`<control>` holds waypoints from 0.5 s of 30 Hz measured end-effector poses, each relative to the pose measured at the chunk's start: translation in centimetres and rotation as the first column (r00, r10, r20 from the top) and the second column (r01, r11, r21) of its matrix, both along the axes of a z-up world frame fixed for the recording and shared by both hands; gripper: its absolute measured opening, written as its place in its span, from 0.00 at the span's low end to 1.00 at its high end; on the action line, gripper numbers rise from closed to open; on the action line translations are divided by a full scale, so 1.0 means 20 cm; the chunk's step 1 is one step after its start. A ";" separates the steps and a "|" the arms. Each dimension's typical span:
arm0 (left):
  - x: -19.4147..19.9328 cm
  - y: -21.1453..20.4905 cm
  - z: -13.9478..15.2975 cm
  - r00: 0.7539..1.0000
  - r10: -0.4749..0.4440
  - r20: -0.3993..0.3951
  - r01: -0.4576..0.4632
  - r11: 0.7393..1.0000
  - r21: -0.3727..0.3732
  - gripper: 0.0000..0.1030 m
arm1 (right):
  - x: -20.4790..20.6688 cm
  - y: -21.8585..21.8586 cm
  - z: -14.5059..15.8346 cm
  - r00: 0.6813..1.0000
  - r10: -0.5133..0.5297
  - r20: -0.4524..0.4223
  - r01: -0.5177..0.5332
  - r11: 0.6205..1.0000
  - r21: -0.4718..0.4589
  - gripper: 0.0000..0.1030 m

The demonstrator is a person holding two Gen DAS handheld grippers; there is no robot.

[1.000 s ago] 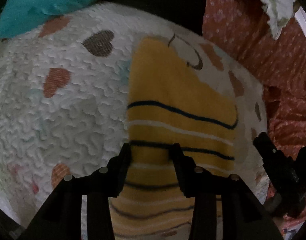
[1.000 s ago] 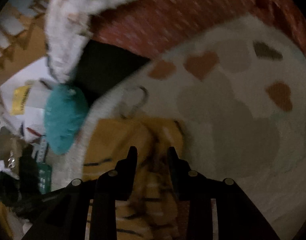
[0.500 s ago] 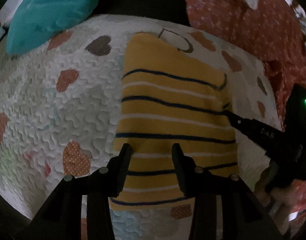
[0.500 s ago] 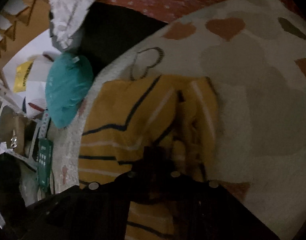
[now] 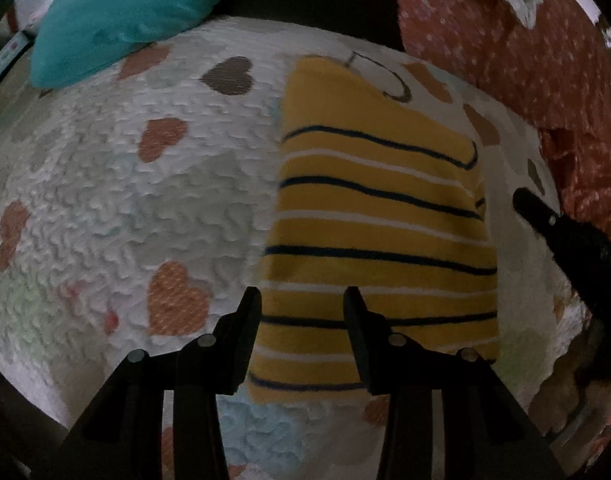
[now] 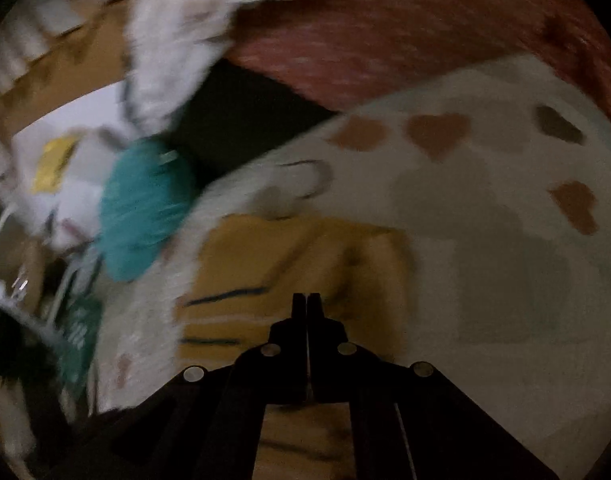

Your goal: Fold small clothes

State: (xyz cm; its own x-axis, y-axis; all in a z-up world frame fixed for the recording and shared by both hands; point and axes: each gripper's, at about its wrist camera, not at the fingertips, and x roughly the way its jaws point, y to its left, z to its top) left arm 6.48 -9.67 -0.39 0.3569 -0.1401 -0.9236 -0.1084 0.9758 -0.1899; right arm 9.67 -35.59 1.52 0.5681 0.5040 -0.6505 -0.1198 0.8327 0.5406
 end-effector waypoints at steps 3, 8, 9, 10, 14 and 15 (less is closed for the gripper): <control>-0.06 0.03 0.03 1.000 0.016 0.013 -0.016 1.000 0.006 0.39 | 0.03 0.10 -0.13 0.992 0.077 -0.095 -0.078 0.997 -0.002 0.04; -0.17 -0.03 0.11 0.998 -0.021 0.058 0.016 0.996 0.087 0.41 | 0.05 0.00 -0.27 0.976 -0.032 -0.214 0.034 0.999 0.007 0.01; -0.19 -0.05 0.13 0.996 -0.037 0.078 0.028 0.993 0.115 0.41 | 0.03 0.00 -0.23 0.980 -0.049 -0.191 0.044 0.999 -0.027 0.03; -0.22 -0.07 0.15 0.994 -0.048 0.094 0.035 0.990 0.135 0.41 | -0.02 -0.01 -0.19 0.986 -0.068 -0.152 0.055 0.995 -0.088 0.13; -0.33 -0.12 0.23 0.985 -0.080 0.151 0.052 0.982 0.181 0.42 | -0.20 -0.04 -0.09 0.988 -0.118 -0.098 0.098 0.977 -0.191 0.41; -0.37 -0.13 0.26 0.983 -0.084 0.166 0.052 0.981 0.186 0.43 | -0.23 -0.06 -0.07 0.988 -0.124 -0.092 0.104 0.975 -0.195 0.41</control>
State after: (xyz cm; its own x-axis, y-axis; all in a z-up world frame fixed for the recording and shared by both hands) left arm -0.93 -12.32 4.78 0.5083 -0.0068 -0.8612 -0.0219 0.9995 -0.0208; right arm 5.00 -36.69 0.13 0.5397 0.3020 -0.7858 0.0299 0.9260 0.3764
